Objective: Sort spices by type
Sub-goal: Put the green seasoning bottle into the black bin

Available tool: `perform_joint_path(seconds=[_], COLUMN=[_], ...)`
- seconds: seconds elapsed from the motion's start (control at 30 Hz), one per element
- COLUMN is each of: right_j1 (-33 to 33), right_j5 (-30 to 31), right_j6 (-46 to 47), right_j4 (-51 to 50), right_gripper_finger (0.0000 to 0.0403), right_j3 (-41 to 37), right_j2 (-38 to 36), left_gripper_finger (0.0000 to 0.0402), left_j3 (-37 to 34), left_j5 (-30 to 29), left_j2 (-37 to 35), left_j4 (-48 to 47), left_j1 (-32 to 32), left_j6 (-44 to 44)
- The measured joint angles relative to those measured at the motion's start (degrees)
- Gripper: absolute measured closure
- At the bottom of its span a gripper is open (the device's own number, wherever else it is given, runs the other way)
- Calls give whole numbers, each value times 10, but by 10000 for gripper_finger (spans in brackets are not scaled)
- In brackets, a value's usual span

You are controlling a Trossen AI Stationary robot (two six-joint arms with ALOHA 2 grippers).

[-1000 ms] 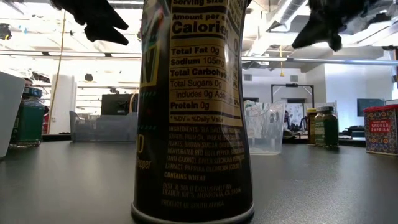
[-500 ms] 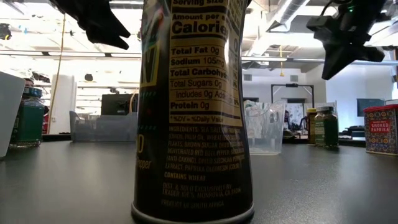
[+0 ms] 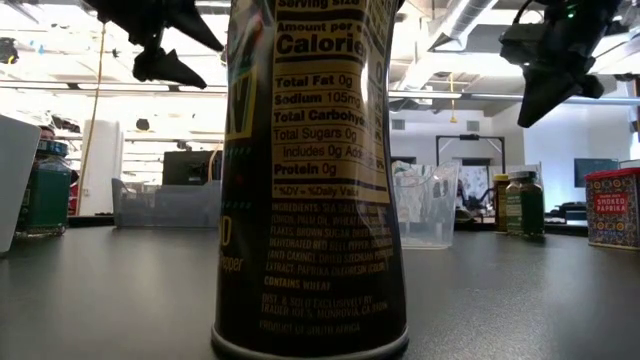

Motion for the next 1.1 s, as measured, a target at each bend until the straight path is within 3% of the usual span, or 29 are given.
perform_joint_path(seconds=[0.1,0.3,0.53,0.67,0.77,0.93,1.1], right_j1=[-4,-22,-43,-49,-48,-48,-48], right_j5=[0,0,0,1,1,1,1], right_j6=[-27,-94,-149,-149,-135,-98,-60], right_j4=[0,18,68,81,81,82,82], right_gripper_finger=[370,370,374,372,372,374,374], right_j3=[0,0,0,0,0,0,0], right_j2=[0,0,0,0,0,0,0], left_gripper_finger=[24,24,24,24,24,24,24], left_j3=[0,0,0,0,26,133,282], left_j5=[-1,-33,-31,47,146,299,383], left_j2=[5,32,125,173,207,281,379], left_j4=[26,76,258,373,386,299,173], left_j1=[0,5,58,124,190,289,332], left_j6=[-40,-37,-27,16,33,91,264])
